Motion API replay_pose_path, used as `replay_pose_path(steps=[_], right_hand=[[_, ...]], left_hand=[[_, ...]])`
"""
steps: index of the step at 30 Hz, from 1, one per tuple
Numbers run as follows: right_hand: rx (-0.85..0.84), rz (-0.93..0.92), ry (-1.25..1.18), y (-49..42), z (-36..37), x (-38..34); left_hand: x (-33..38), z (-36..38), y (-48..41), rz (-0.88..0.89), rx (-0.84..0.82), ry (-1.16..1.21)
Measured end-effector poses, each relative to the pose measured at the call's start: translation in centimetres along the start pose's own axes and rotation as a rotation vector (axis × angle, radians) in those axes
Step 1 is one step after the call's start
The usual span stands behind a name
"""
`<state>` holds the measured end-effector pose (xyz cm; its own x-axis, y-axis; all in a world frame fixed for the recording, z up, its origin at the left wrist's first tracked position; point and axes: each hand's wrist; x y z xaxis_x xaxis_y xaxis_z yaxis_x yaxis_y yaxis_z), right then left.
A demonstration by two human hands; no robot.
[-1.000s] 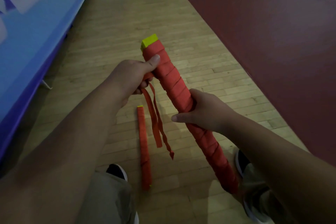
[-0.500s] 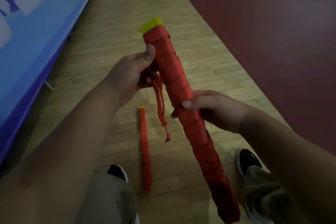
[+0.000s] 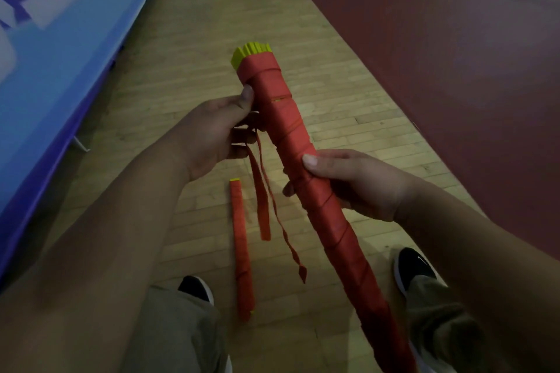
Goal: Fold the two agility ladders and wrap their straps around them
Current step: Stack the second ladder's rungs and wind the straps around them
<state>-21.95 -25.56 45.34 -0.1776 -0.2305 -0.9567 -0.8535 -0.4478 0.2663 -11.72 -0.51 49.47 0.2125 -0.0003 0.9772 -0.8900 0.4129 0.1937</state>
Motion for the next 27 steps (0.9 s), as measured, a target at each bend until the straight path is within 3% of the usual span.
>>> replay_pose_path(steps=[8,27], right_hand=[[0.167,0.165,0.255,-0.2,0.0,0.9],[0.249,0.303,0.426,-1.3,-0.5,2.2]], left_hand=[[-0.3,0.2,0.4,-0.074,0.049,-0.195],[-1.4,0.7,0.0,-0.104,0.044,-0.364]])
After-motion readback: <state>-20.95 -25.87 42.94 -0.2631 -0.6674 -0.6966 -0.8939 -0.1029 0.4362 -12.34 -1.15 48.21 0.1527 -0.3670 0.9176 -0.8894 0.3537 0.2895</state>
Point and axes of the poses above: each hand's wrist, its own y-axis away from the middle knuckle, its own z-axis out of the palm, x = y × z, and after that the axes turned 13 degrees about y, right-handed
